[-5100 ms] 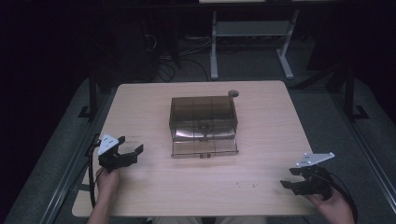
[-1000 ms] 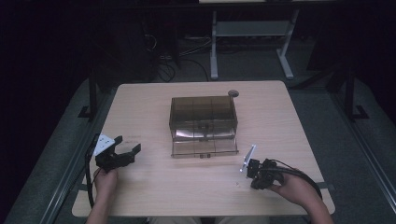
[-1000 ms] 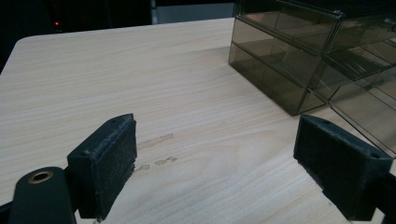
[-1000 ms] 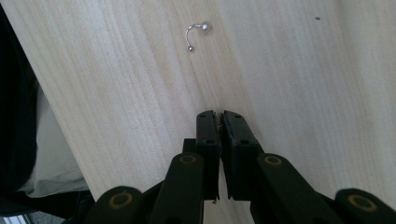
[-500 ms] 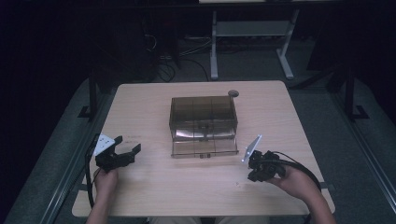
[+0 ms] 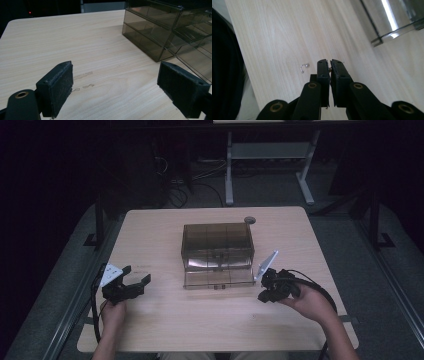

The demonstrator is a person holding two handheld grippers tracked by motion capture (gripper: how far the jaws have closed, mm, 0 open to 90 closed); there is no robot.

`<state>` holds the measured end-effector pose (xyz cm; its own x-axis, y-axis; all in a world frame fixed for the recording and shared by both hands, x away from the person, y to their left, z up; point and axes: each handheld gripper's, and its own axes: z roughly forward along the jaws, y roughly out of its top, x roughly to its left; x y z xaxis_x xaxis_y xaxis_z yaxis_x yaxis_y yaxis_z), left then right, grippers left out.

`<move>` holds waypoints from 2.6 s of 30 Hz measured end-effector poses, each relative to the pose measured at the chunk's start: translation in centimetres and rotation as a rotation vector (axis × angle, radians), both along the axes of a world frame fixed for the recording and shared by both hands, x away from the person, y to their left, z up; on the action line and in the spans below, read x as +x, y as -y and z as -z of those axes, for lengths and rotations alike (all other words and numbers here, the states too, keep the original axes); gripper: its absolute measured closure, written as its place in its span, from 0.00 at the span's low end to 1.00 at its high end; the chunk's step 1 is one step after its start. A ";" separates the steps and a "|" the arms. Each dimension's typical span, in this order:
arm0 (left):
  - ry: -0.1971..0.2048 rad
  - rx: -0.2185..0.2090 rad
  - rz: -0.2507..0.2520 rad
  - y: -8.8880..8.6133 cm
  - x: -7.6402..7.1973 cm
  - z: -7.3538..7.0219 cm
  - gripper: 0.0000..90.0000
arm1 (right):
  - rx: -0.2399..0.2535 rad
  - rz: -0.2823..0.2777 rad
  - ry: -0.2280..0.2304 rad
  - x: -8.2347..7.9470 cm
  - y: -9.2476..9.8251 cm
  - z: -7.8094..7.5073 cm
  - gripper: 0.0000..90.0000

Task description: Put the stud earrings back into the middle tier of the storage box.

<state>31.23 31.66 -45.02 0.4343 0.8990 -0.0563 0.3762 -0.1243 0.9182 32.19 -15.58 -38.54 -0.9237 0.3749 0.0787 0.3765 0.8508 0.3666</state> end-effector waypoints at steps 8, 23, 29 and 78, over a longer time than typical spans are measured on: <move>-0.001 -0.002 0.001 0.0 0.0 0.0 0.14 | 0.011 -0.001 0.008 1.1 -0.8 -0.8 0.95; 0.000 -0.005 0.002 0.0 0.0 0.0 0.14 | 0.037 -0.005 0.015 3.5 -2.2 -1.9 0.95; 0.000 -0.008 0.002 0.0 0.0 0.1 0.14 | 0.038 -0.002 0.016 4.8 -3.0 -2.4 0.94; 0.003 -0.012 0.002 0.0 0.0 0.1 0.14 | -0.052 0.091 -0.049 9.5 -4.2 0.9 0.89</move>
<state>31.27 31.71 -45.07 0.4362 0.8974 -0.0658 0.3734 -0.1140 0.9206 41.66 -11.39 -39.41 -0.8810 0.4622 0.1013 0.4699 0.8296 0.3016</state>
